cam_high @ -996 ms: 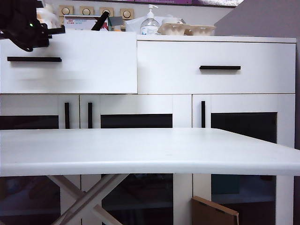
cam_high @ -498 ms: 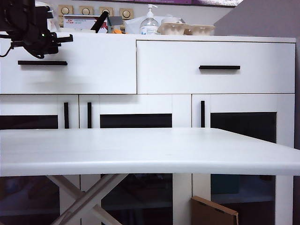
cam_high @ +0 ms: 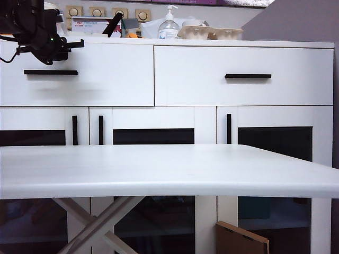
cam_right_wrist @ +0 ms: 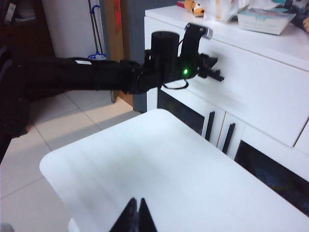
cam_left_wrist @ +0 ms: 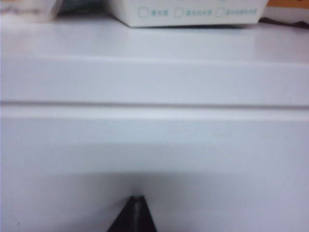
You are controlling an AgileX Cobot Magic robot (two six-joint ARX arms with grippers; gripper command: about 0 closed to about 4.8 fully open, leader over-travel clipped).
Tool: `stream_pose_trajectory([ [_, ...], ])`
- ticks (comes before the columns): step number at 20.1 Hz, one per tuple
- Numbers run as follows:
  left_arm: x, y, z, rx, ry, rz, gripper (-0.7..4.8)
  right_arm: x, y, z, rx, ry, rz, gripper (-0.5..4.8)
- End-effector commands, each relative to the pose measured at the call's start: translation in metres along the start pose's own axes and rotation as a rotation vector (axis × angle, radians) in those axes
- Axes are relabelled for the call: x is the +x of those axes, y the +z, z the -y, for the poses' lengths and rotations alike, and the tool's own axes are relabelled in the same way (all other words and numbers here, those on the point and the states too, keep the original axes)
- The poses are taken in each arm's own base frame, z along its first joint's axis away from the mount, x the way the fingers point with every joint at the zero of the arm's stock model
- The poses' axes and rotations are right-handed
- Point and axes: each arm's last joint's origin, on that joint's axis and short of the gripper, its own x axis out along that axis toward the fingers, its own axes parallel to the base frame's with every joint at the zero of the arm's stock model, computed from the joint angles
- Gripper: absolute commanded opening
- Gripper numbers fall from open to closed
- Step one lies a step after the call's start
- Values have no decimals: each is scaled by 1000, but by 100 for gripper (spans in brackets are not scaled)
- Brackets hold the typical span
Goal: Pick up a can of beer from the white table, open the left drawer, place the beer inside the drawer, and finally close the drawer.
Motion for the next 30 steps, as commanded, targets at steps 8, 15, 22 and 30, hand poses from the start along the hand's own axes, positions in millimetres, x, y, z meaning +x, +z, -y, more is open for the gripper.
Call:
stream_pose_trajectory([
  [8, 0, 0, -7, 4, -14, -40, -6, -5, 1, -1, 2, -23, -1, -1],
  [15, -49, 72, 19, 62, -50, -42, -6, -60, 4, -5, -137, -253, 32, -1],
  [22, -161, 156, 76, 69, -177, -25, -6, -102, -43, -14, -115, -301, 52, -1],
  [30, -315, 154, 110, 93, -414, 43, -6, -127, -137, -26, -104, -352, 157, -1],
])
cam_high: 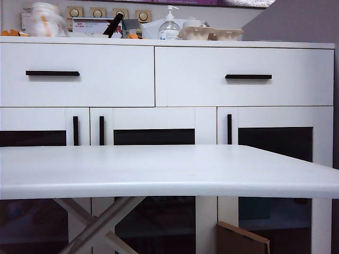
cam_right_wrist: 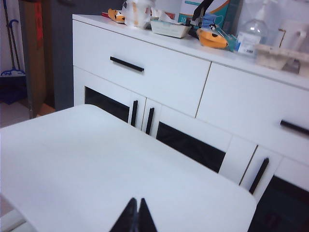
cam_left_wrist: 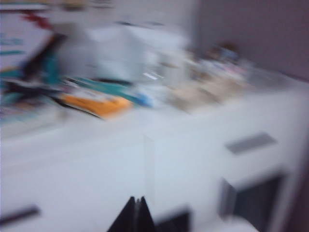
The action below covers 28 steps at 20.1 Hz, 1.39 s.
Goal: Pick up a can of beer from the white table, open the left drawer, place the beer inside the drawer, and finally close the drawer.
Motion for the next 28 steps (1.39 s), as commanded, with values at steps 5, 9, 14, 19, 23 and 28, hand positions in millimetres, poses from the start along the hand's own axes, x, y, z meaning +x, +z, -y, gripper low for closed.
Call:
stream_pose_trajectory([
  [5, -117, -45, 4, 10, -75, 0, -6, -10, -54, -7, 4, -43, -36, -1],
  [9, -179, -76, -5, 5, -68, 36, -6, -17, -66, -8, 0, -34, -95, -1],
  [14, -221, -127, -9, -40, -41, 54, -6, -19, -70, -9, -2, -28, -133, -1],
  [19, -223, -182, -7, -30, -8, -41, -6, -20, -70, -9, -1, -29, -130, -1],
  [23, -210, -218, -6, -66, 45, -106, -6, -20, -70, -9, -1, -29, -130, -1],
  [28, -196, -241, -11, -67, 109, -78, -6, -20, -70, -9, -1, -28, -129, -1],
])
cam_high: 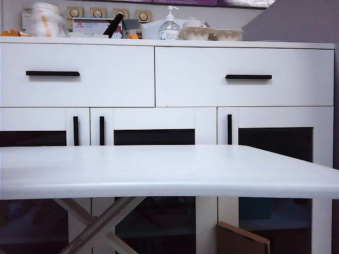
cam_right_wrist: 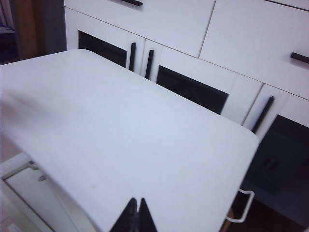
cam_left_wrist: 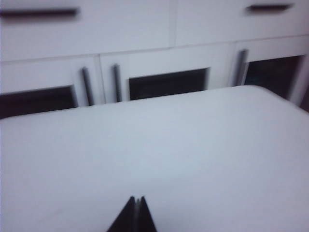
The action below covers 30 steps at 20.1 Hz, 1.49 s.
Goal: Pick up a can of beer from the white table, open the left drawer, place the beer inside the drawer, and finally close the drawer.
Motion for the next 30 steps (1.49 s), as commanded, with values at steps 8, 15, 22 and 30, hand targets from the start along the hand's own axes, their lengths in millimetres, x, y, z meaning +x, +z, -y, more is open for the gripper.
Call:
stream_pose_trajectory([
  [8, 26, -36, -19, -20, 123, 111, -6, -1, 2, 0, 4, -2, 19, -1],
  [15, 36, -68, -29, -22, 207, 90, -6, -1, 2, 0, 4, -2, 19, -1],
  [22, 37, -69, -28, 48, 198, 78, -6, -1, 2, 0, 4, -1, 19, -1],
  [30, 36, -70, -30, -18, 264, 69, -6, -1, 2, 0, 4, -2, 19, -1],
])
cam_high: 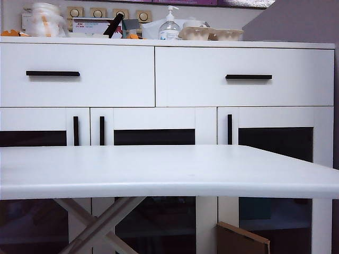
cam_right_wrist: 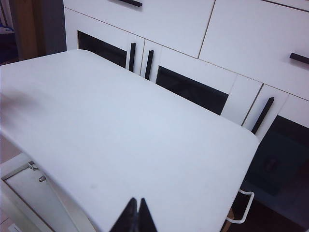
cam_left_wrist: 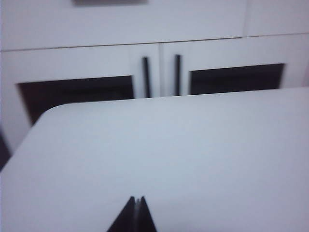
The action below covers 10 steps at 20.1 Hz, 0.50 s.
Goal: Pick up a can of beer from the white table, open the left drawer, place the beer inside the drawer, and finally close the drawer.
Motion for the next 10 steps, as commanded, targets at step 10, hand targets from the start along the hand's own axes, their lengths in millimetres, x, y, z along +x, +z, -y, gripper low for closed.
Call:
stream_pose_trajectory([
  [10, 0, 0, -1, -50, 29, -8, -4, -1, 2, 0, 4, -3, 17, -1],
])
